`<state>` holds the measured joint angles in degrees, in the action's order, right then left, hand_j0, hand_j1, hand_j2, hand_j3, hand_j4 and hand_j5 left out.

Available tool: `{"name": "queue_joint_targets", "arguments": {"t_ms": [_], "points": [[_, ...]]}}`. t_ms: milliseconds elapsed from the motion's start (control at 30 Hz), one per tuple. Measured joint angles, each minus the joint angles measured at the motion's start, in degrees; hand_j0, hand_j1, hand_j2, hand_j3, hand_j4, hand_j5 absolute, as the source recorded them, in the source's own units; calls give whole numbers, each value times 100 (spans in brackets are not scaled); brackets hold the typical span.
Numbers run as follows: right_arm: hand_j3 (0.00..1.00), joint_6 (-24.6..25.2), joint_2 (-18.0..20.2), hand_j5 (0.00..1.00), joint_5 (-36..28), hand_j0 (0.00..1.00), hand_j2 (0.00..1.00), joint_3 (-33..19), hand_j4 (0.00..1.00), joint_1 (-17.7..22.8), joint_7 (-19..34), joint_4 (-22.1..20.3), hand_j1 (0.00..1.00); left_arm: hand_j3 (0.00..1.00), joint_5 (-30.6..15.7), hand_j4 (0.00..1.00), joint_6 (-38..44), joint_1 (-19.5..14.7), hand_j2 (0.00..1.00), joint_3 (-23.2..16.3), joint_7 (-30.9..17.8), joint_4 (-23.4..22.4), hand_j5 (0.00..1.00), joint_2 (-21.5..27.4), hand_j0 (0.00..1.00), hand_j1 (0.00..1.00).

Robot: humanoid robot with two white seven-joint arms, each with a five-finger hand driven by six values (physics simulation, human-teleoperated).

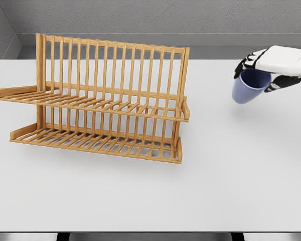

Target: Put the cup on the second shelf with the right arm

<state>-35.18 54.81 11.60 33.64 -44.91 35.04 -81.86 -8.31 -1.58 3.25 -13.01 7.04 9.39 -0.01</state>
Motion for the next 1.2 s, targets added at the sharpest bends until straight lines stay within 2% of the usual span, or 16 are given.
{"name": "queue_joint_targets", "arguments": {"t_ms": [433, 867, 1200], "points": [[61, 0, 12, 61, -4, 61, 61, -272, 61, -18, 0, -796, 61, 100, 2, 100, 0, 0, 100, 2, 0, -3, 100, 0, 100, 100], [61, 0, -56, 61, -6, 61, 61, -303, 61, -97, 0, -1676, 61, 100, 1, 100, 0, 0, 100, 1, 0, -1, 100, 0, 100, 100], [61, 1, -402, 61, -14, 61, 61, -211, 61, -307, 1, -1856, 61, 100, 0, 100, 0, 0, 100, 1, 0, 0, 100, 0, 100, 100]]}}
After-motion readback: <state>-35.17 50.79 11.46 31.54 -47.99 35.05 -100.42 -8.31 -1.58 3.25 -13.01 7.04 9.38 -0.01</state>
